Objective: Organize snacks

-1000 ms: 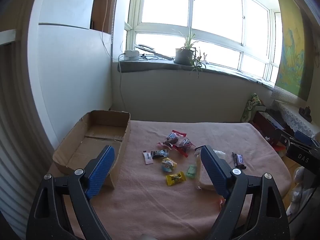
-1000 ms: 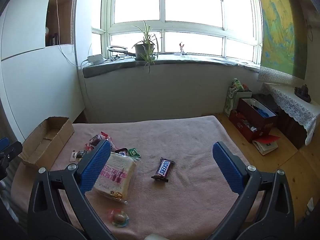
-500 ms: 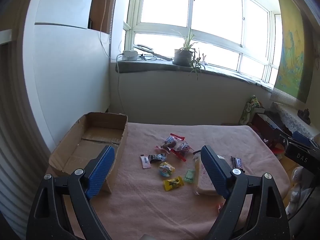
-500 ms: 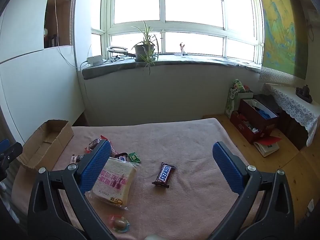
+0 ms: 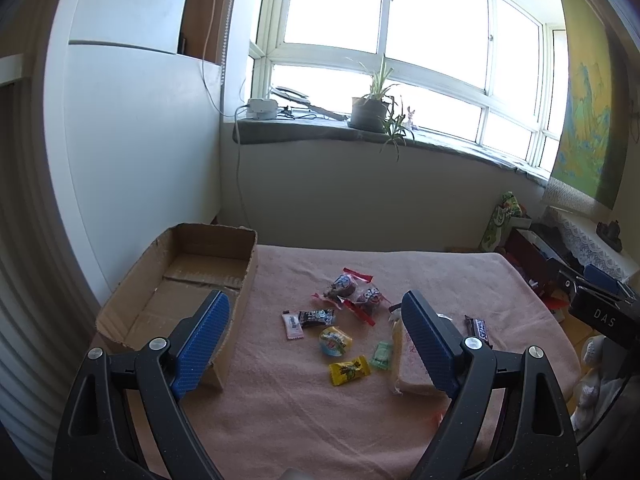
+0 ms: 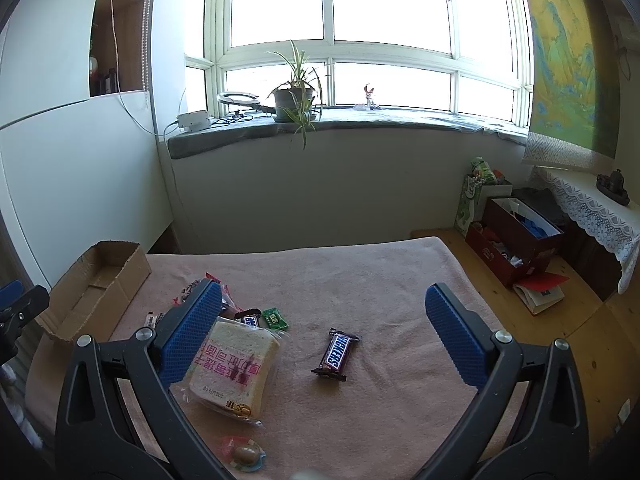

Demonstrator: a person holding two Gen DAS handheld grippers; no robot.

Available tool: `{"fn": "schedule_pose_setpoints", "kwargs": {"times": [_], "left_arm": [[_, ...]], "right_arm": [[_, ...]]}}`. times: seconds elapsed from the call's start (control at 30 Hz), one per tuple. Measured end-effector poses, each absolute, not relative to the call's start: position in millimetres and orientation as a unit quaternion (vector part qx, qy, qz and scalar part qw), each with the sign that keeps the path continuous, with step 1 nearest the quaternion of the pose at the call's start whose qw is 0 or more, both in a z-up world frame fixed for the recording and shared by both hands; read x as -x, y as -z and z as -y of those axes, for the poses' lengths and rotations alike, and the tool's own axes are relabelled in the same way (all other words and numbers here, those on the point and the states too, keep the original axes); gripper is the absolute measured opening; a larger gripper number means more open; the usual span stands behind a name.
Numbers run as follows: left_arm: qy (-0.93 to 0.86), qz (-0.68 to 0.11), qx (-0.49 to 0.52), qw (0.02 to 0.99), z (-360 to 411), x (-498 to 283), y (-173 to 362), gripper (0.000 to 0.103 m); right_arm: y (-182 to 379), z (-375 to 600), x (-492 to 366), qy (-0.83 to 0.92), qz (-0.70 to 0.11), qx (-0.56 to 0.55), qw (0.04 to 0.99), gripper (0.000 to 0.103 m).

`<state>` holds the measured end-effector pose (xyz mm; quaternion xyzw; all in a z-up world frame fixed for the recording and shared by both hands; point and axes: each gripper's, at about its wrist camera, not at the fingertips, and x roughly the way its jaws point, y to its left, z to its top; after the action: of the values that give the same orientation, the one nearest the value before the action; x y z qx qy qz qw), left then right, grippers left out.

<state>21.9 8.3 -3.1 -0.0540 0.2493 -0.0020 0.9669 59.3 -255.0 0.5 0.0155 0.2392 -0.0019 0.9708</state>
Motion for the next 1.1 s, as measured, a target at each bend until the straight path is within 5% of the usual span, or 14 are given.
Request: {"fn": "schedule_pose_setpoints", "kwargs": {"times": [1.1], "left_arm": [[0.019, -0.267, 0.054, 0.962, -2.2, -30.6, 10.0, 0.088]], "right_arm": [[12.6, 255.0, -66.9, 0.003, -0.254, -0.019, 0.967, 0.103]]}}
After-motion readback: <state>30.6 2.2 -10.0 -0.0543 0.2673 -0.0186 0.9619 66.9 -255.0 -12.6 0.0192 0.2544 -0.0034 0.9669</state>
